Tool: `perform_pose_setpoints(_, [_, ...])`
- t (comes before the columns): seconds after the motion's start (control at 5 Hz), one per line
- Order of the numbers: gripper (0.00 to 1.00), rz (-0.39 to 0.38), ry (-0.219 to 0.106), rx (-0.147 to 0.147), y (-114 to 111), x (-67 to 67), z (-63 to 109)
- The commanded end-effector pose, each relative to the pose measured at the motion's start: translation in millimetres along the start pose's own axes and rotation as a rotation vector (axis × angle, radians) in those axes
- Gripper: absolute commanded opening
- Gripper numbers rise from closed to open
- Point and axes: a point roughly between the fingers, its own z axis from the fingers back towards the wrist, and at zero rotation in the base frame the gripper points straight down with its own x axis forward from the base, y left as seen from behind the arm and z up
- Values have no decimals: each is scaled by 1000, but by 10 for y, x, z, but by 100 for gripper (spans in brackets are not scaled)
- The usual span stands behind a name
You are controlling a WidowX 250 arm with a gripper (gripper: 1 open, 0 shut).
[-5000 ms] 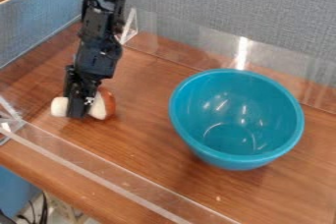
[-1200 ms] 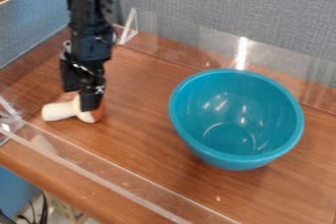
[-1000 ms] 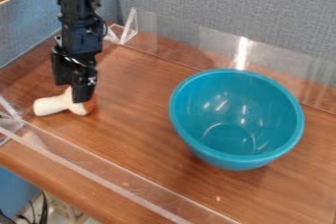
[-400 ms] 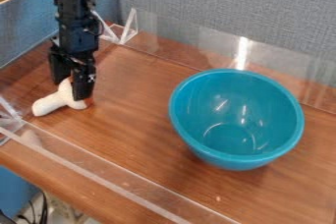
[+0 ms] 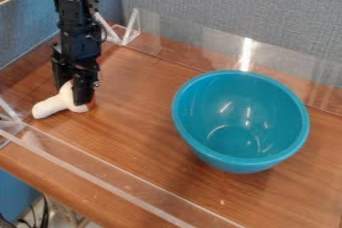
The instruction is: Remove the mushroom from inside the blue bowl and put it on the table
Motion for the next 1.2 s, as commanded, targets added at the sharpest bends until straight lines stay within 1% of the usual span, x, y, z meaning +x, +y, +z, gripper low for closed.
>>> perform_pose_setpoints(0.0, [100,8,-50,40,-42,6,170])
perform_pose_setpoints(0.2, [0,7,-59,43,-103,-5,204])
perform_pose_setpoints(0.4, [100,12,-65,43,-162,-13,233])
perform_pose_setpoints(0.6, [100,21,-72,42,-106,-53,253])
perform_pose_setpoints(0.8, [0,27,-77,41,-46,-85,253])
perform_pose_setpoints(1.0, [100,60,-81,38,-133,-33,367])
